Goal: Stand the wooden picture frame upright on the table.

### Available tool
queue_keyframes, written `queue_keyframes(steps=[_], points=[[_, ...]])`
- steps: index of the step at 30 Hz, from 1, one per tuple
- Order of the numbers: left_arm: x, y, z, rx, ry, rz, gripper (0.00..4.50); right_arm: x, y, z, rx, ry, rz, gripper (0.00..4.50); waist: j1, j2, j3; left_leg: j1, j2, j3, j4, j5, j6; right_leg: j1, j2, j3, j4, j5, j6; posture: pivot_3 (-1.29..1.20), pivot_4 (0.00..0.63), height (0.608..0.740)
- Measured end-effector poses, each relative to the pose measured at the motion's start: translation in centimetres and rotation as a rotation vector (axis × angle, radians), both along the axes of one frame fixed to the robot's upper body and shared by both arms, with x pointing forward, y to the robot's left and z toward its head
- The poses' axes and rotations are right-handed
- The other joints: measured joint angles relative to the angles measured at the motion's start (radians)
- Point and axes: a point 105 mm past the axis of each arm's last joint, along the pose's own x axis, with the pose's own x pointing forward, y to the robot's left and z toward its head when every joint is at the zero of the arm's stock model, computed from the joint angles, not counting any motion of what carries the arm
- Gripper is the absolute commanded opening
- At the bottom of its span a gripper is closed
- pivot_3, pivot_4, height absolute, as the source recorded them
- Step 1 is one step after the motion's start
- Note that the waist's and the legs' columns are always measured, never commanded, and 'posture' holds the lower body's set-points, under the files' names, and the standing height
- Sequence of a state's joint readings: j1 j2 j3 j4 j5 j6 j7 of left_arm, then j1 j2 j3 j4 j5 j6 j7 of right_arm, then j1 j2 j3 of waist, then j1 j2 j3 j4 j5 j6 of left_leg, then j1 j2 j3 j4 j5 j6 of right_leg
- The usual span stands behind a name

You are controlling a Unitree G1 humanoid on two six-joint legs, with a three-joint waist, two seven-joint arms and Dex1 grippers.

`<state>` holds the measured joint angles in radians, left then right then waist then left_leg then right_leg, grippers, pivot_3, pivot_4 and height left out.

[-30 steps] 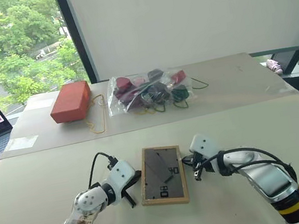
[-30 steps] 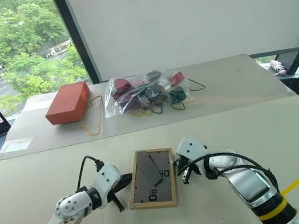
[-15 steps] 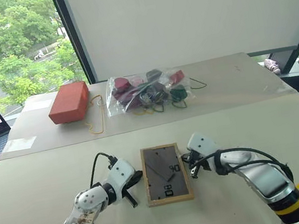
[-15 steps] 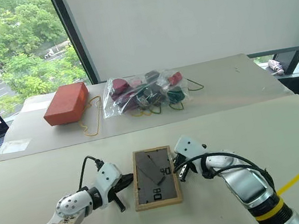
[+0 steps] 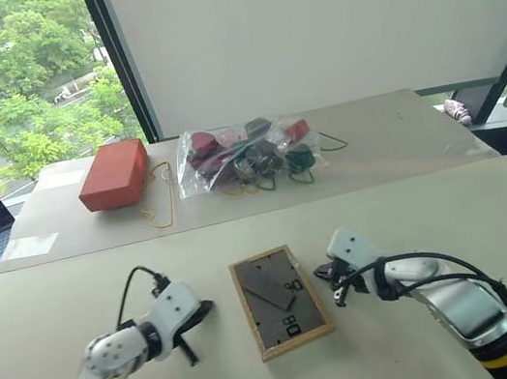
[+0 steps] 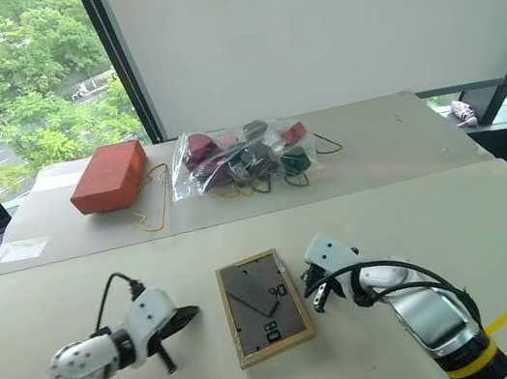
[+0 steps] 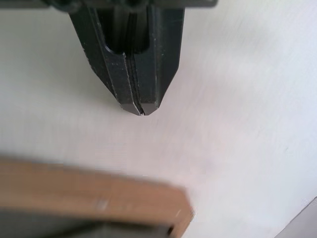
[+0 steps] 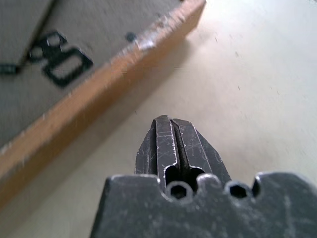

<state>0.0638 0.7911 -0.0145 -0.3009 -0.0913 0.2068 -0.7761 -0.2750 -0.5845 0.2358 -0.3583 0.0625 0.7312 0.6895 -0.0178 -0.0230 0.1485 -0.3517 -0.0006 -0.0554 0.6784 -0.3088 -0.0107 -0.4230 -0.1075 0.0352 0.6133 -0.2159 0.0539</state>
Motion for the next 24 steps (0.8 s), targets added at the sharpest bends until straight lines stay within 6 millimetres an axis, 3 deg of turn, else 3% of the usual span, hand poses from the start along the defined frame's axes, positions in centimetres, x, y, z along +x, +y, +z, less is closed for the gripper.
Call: queue_keyframes(steps=[6, 11, 19, 24], points=[[-1.5, -1.2, 2.0, 0.141, -0.393, -0.34, 2.79, -0.6, 0.1, -0.1, 0.025, 0.015, 0.001, 0.0, 0.007, 0.0, 0.0, 0.0, 0.0, 0.001, 0.0, 0.0, 0.0, 0.0, -0.001, 0.0, -0.001, 0.0, 0.0, 0.0, 0.15, 0.74], [-2.3, -1.4, 1.3, 0.269, -0.659, -0.593, 4.41, -1.3, 0.7, -0.2, 0.058, 0.058, 0.026, 0.0, 0.004, 0.0, 0.0, -0.001, 0.0, 0.001, 0.0, 0.0, 0.0, 0.0, -0.001, 0.0, -0.001, 0.0, 0.0, 0.0, 0.15, 0.74], [-2.0, -3.1, 0.3, 0.268, -0.819, -0.808, 4.46, -6.3, 1.3, -0.7, 0.066, 0.306, 0.177, 0.0, 0.015, 0.0, -0.001, 0.0, -0.001, 0.001, 0.001, 0.0, 0.001, 0.003, -0.001, -0.001, -0.001, 0.001, 0.002, 0.0, 0.15, 0.74], [-1.4, -4.8, 0.0, 0.248, -0.867, -0.894, 4.46, -6.8, 2.7, -1.1, 0.101, 0.347, 0.186, 0.0, 0.015, 0.001, -0.003, 0.002, -0.001, 0.001, 0.002, 0.0, 0.0, 0.004, -0.001, -0.001, 0.0, 0.001, 0.002, 0.0, 0.15, 0.74]])
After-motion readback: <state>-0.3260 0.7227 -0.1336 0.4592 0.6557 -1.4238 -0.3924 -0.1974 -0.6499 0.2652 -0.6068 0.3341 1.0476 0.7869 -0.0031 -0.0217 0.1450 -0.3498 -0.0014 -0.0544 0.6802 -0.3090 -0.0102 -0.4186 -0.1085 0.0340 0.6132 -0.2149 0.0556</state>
